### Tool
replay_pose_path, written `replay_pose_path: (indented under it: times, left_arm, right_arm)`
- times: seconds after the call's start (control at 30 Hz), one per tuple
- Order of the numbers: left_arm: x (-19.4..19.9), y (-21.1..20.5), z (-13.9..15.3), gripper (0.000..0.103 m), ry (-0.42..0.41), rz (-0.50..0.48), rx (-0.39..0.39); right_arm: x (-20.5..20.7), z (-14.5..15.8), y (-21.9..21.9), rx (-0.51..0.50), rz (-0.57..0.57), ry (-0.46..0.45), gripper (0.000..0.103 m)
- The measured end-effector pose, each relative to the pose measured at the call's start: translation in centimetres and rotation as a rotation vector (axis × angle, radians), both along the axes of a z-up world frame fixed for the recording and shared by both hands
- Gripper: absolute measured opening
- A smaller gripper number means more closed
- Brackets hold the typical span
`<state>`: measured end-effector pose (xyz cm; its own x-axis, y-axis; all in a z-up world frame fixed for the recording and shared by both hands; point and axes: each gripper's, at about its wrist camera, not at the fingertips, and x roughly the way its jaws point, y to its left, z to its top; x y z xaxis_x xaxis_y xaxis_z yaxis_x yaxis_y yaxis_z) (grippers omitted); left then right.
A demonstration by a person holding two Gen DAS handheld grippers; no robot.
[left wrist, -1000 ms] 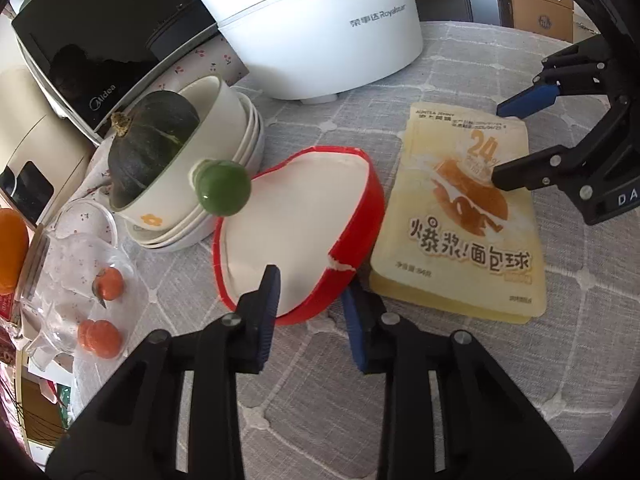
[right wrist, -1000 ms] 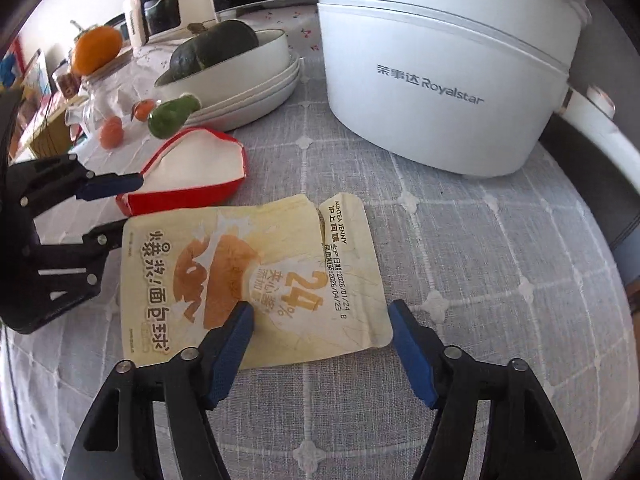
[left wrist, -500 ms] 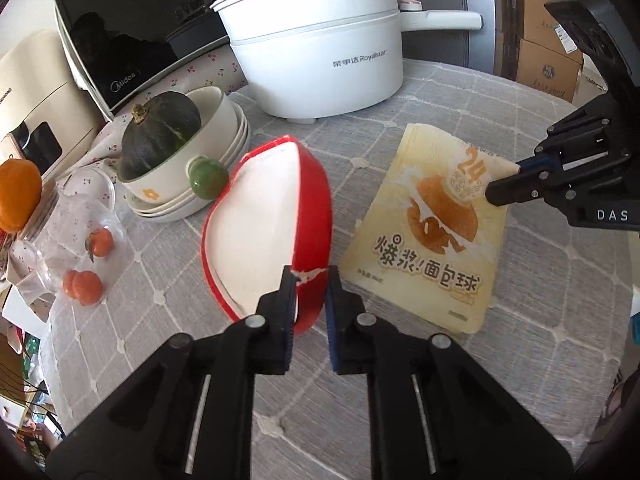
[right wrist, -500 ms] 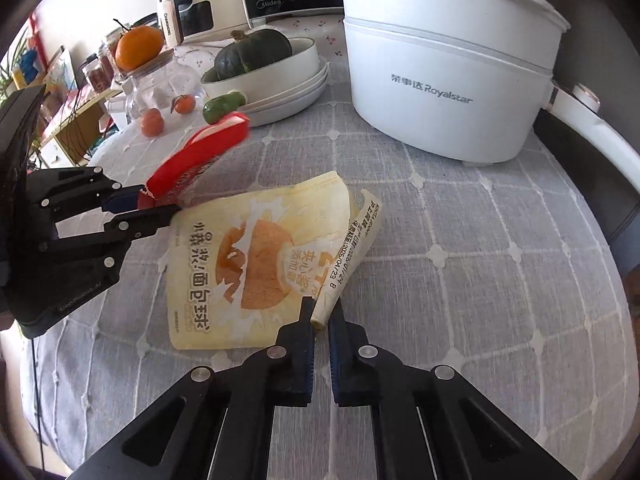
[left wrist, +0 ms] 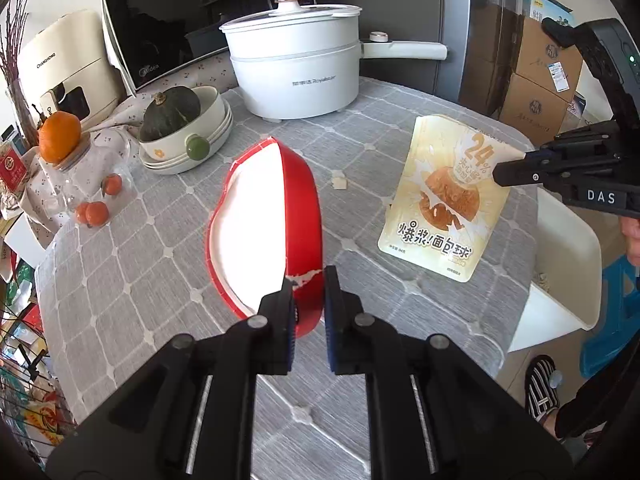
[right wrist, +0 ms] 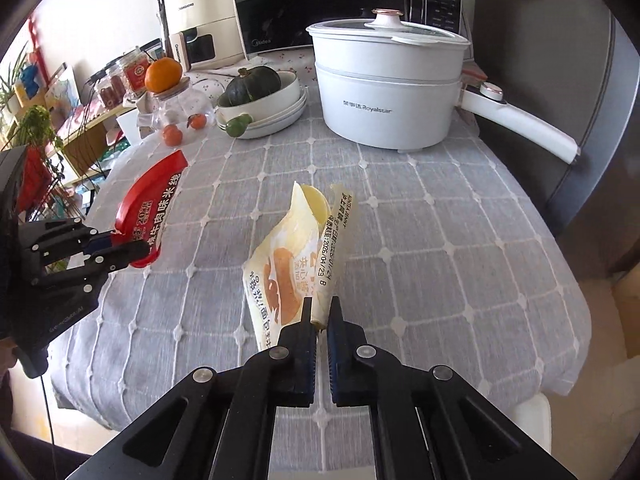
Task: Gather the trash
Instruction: 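Carry the tray and bag over the white bin and release them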
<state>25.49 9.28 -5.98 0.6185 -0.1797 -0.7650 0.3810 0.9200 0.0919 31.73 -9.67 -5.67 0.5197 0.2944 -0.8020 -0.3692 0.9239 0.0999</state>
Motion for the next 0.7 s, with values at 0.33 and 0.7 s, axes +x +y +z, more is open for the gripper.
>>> replay_pose_path:
  times: [0.33,0.7]
  left_arm:
    - [-6.4,-3.5,0.8,0.013,0.013,0.001,-0.088]
    - [-10.0,-6.9,1.6,0.013,0.006,-0.087,-0.143]
  right_arm:
    - [-6.5,0.8,-3.5,0.011,-0.041,-0.013,0.005]
    - [-10.4,2.4,-8.3,0.046,-0.135,-0.033,0.005]
